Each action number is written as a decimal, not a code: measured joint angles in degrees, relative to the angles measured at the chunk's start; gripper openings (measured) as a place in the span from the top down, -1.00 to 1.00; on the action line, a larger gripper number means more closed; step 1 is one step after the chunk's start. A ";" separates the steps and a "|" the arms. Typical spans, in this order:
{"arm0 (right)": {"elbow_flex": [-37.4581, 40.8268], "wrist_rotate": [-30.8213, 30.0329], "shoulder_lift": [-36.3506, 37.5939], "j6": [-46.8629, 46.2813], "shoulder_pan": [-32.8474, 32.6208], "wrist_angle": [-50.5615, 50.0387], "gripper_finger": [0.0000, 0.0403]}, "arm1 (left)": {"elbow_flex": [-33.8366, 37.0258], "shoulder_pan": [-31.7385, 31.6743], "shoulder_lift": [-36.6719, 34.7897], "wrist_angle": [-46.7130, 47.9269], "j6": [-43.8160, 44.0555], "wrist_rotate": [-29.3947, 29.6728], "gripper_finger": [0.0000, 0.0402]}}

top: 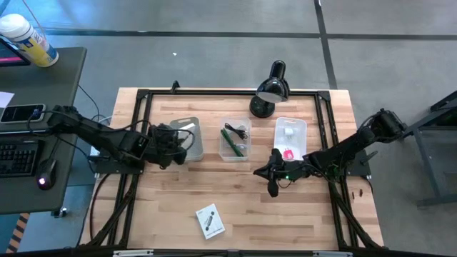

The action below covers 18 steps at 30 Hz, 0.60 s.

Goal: Pick and place items into bin
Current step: Put the top white card reader box into the gray bin

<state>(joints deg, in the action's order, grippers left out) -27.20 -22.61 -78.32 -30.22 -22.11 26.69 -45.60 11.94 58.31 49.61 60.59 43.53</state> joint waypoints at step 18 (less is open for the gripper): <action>-0.04 -2.42 0.00 -1.31 1.31 1.11 0.99 | 17.71 0.00 -17.43 -12.21 8.63 4.67 0.87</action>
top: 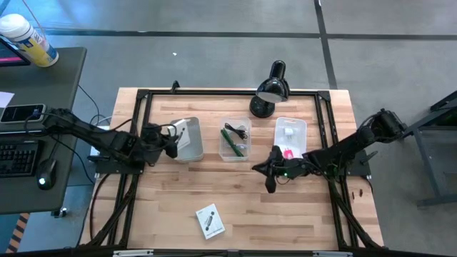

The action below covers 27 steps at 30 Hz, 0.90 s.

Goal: Pick and place items into bin
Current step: Put the top white card reader box into the gray bin

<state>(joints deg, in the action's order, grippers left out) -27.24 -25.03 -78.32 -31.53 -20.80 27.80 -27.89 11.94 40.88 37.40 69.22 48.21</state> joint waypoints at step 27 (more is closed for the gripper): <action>0.00 -1.47 0.00 -1.08 0.88 0.39 0.99 | 1.63 -17.07 7.39 -10.28 -7.92 -17.10 0.82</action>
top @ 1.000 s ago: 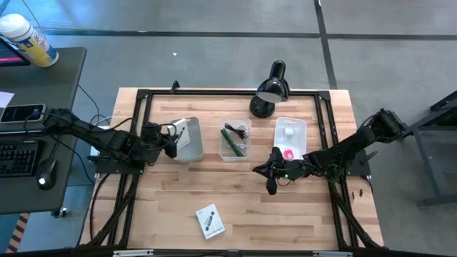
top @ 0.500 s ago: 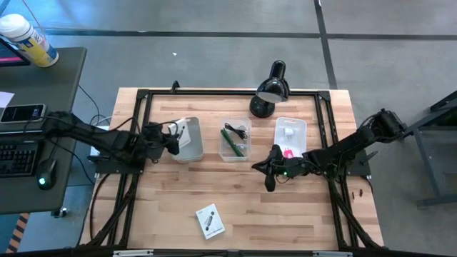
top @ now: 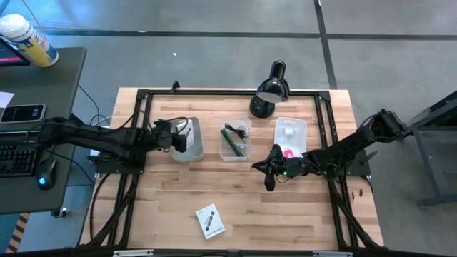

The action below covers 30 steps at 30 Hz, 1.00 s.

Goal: Pick and place items into bin
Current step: Put the top white card reader box into the gray bin, then put the white card reader box into the gray bin

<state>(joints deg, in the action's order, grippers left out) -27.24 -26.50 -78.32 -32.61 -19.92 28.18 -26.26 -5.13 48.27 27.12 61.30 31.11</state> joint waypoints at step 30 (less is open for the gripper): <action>0.00 1.70 -0.01 -0.04 0.02 -0.07 0.98 | 0.00 -1.24 0.54 -4.38 -5.25 -4.67 -0.11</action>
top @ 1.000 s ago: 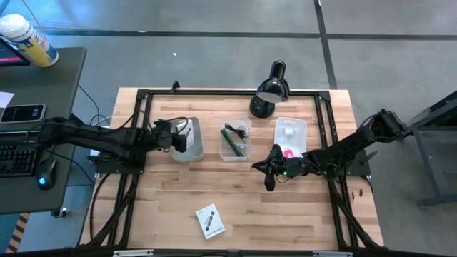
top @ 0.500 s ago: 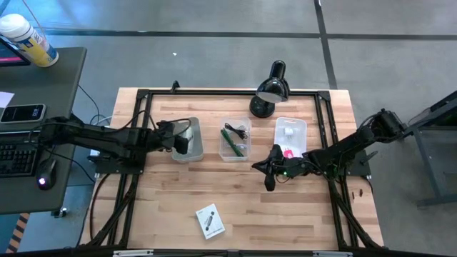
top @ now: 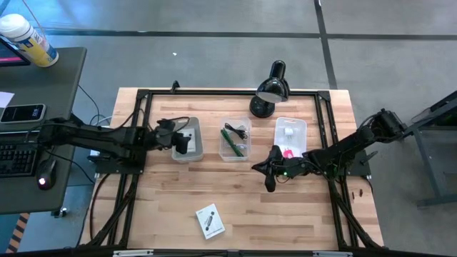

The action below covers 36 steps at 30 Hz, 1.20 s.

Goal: Pick and place items into bin
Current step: Put the white card reader box into the gray bin

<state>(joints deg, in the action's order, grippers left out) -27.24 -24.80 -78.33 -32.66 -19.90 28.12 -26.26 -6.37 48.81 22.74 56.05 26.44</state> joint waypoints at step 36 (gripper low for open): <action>-14.66 30.17 -11.49 10.30 -0.02 0.94 0.98 | -0.04 41.88 11.26 -34.47 -7.21 0.49 0.32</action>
<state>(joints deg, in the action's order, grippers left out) -41.91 5.37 -89.83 -22.35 -19.92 29.06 -26.30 35.51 60.07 -11.73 48.83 26.92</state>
